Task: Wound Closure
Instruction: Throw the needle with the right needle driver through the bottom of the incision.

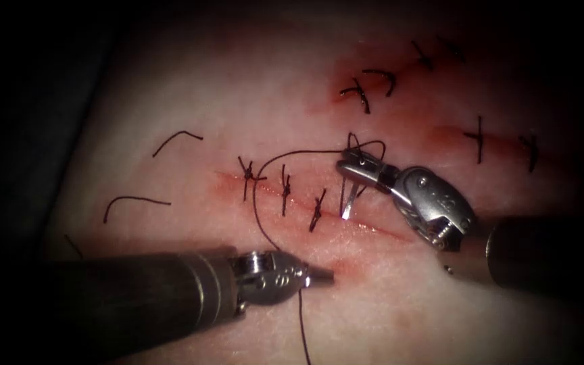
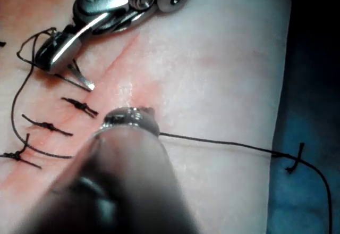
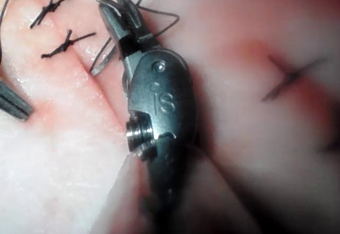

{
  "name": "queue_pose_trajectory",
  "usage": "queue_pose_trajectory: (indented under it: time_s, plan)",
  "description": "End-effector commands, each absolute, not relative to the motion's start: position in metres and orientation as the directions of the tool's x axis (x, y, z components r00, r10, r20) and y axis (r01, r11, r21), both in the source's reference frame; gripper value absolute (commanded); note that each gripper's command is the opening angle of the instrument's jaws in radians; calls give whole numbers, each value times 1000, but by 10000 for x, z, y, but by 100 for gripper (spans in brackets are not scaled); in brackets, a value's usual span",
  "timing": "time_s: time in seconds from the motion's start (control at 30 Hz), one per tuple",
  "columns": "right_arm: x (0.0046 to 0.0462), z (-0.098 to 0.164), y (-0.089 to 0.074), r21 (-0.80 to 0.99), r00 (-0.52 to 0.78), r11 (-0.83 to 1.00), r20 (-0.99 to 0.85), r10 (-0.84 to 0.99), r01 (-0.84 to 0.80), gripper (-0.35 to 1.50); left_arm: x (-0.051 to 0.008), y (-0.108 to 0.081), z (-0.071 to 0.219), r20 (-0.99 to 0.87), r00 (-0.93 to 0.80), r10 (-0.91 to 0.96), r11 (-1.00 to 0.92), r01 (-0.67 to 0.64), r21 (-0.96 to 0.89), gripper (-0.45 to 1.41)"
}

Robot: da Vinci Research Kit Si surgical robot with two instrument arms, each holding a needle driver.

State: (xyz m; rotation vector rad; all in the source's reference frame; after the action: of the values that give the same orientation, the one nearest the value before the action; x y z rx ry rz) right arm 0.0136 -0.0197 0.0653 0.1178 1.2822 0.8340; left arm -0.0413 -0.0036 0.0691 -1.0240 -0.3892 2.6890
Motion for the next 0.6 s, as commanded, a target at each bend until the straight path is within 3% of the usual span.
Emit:
queue_pose_trajectory:
  time_s: [0.03,0.37,0.6]
  plan:
    - [138,663,-204,499,51,728,-808,587,-470,-35,-419,-38,699,-613,-725,313,-936,-124,-330,-35]
    - [131,658,-208,478,81,765,-824,561,-431,-35,-422,-33,701,-613,-724,317,-934,-127,-334,-37]
    - [133,653,-199,549,-7,702,-790,613,-454,-35,-424,-33,707,-615,-722,317,-934,-126,-333,-38]
